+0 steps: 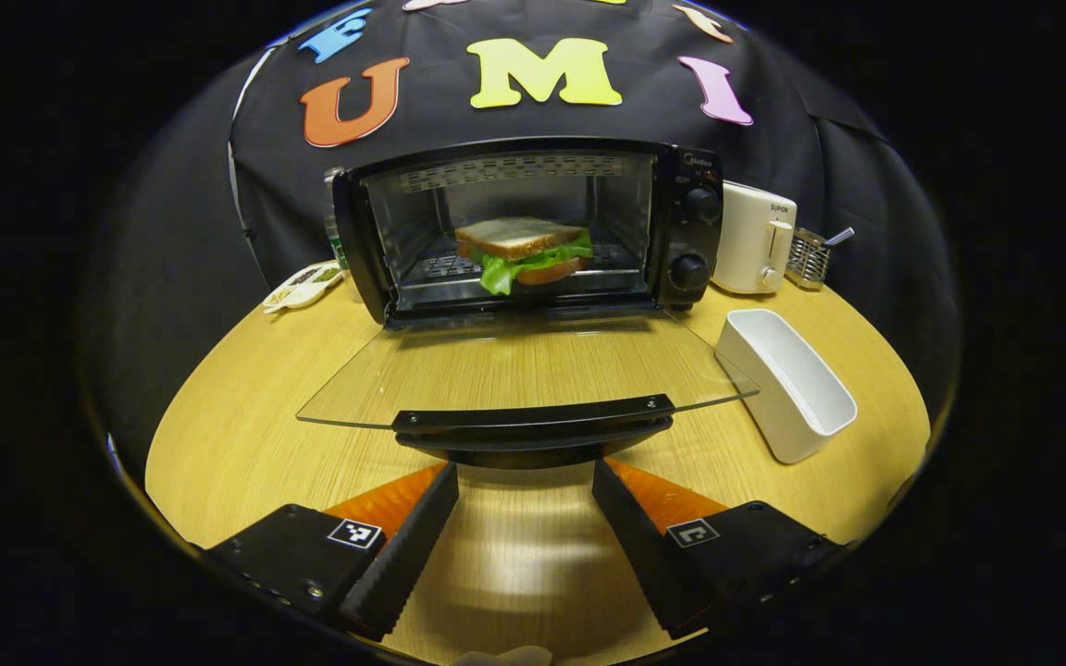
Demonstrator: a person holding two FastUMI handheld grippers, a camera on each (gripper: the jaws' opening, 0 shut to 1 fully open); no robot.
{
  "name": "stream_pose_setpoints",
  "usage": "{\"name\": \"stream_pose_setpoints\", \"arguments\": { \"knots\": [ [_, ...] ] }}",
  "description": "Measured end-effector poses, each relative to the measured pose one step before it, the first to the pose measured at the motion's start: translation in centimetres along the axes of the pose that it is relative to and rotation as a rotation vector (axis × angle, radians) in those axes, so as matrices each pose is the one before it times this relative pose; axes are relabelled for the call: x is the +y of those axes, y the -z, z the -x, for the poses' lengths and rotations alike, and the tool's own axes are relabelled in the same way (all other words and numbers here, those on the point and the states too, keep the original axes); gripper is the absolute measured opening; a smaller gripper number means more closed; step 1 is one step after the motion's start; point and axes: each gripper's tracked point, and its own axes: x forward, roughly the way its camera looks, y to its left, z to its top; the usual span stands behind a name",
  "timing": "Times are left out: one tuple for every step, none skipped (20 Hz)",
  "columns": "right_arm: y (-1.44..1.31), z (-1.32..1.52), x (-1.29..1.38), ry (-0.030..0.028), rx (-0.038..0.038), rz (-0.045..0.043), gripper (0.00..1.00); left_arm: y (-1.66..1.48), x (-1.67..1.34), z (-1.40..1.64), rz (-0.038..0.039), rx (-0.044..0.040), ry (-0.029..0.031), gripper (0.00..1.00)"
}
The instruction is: Open the electric oven with the left hand, put the food in, and close the electric oven.
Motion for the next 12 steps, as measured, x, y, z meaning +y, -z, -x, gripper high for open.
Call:
{"name": "stream_pose_setpoints", "arguments": {
  "knots": [
    [0.098, -0.106, 0.079, -0.00127, 0.00426, -0.00658, 1.00, -0.357, -0.030, 0.204, 0.00866, -0.00412, 0.00180, 0.96],
    [-0.027, -0.166, 0.121, -0.00202, 0.00120, -0.00729, 1.00, -0.481, 0.014, 0.205, 0.00717, -0.00529, 0.00214, 0.96],
    [-0.088, -0.120, 0.110, -0.00159, 0.00148, -0.00135, 1.00, -0.625, 0.019, 0.151, 0.00370, -0.00980, 0.00119, 0.96],
    [-0.059, -0.058, 0.066, -0.00122, -0.00192, 0.00100, 1.00, -0.917, 0.034, 0.144, 0.00187, -0.02049, -0.00005, 0.96],
    [-0.125, -0.106, 0.030, 0.00029, -0.00089, -0.00051, 1.00, -0.960, 0.175, -0.045, -0.00316, -0.01848, -0.00321, 0.96],
    [-0.095, -0.077, -0.001, 0.00078, -0.00084, -0.00130, 1.00, -0.981, 0.046, -0.035, 0.00351, -0.01450, -0.00004, 0.96],
    [-0.010, -0.131, 0.008, 0.00164, 0.00051, -0.00163, 1.00, -1.074, -0.097, -0.049, 0.00988, -0.01539, 0.00405, 0.96],
    [-0.145, -0.118, 0.038, 0.00001, -0.00198, -0.00083, 1.00, -1.026, 0.029, -0.063, 0.00985, -0.01249, -0.00072, 0.96],
    [-0.092, 0.133, 0.010, 0.00062, -0.00179, 0.00108, 1.00, -0.891, 0.072, -0.062, 0.00810, -0.01139, 0.00421, 0.96],
    [-0.182, -0.113, -0.035, 0.00240, -0.00405, -0.00028, 1.00, -0.982, 0.039, -0.163, 0.00431, -0.01618, 0.00031, 0.96],
    [-0.028, -0.097, 0.000, 0.00097, -0.00124, -0.00039, 1.00, -0.943, 0.078, -0.346, -0.00329, -0.01559, 0.00052, 0.96],
    [-0.016, -0.123, -0.058, 0.00091, -0.00065, 0.00002, 1.00, -0.730, 0.059, -0.359, -0.00699, -0.00785, -0.00195, 0.96]
  ]
}}
